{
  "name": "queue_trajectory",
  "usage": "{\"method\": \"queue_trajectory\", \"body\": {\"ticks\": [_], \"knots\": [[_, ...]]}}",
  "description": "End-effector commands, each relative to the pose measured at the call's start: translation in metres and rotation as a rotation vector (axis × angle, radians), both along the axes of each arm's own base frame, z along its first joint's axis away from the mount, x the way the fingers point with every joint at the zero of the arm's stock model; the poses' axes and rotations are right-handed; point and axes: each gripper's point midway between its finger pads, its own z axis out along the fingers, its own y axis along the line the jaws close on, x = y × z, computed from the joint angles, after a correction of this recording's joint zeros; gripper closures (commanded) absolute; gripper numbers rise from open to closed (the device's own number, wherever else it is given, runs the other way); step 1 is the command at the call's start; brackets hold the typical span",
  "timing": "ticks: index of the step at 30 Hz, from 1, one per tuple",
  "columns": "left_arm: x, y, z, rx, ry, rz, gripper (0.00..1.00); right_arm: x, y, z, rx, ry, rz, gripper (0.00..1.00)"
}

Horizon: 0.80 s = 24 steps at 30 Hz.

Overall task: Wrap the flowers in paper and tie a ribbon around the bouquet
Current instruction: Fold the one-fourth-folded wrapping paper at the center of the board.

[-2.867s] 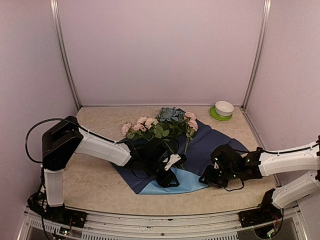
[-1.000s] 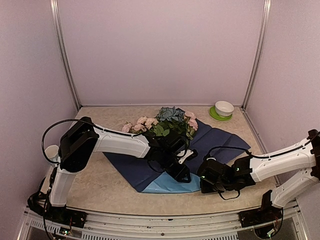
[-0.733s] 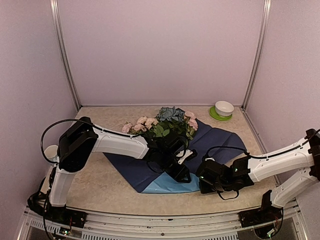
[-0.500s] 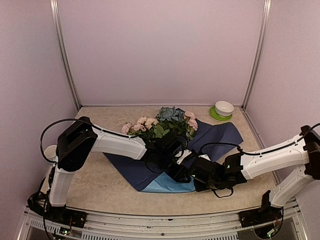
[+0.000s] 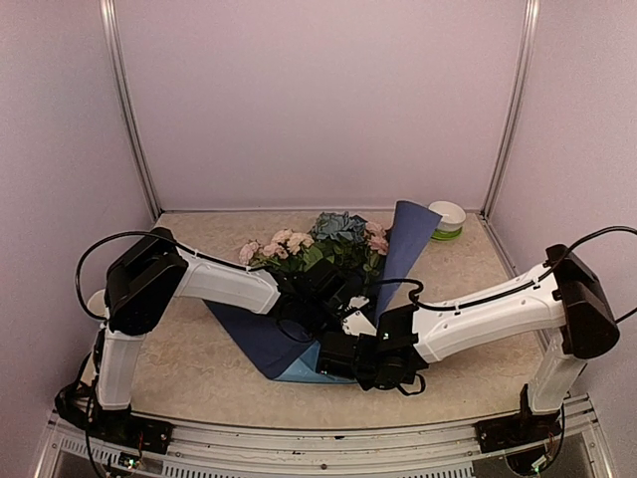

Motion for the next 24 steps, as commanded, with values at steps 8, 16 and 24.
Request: {"method": "queue_trajectory", "body": {"ticks": [8, 16, 24], "knots": [[0.006, 0.027, -0.04, 0.119, 0.057, 0.043, 0.57, -0.008, 0.018, 0.026, 0.332, 0.059, 0.105, 0.94], [0.006, 0.027, -0.04, 0.121, 0.055, 0.046, 0.56, 0.001, 0.002, 0.001, 0.447, 0.104, 0.055, 0.63], [0.006, 0.027, -0.04, 0.12, 0.054, 0.046, 0.56, 0.006, -0.008, -0.019, 0.383, 0.1, -0.02, 0.54]]}}
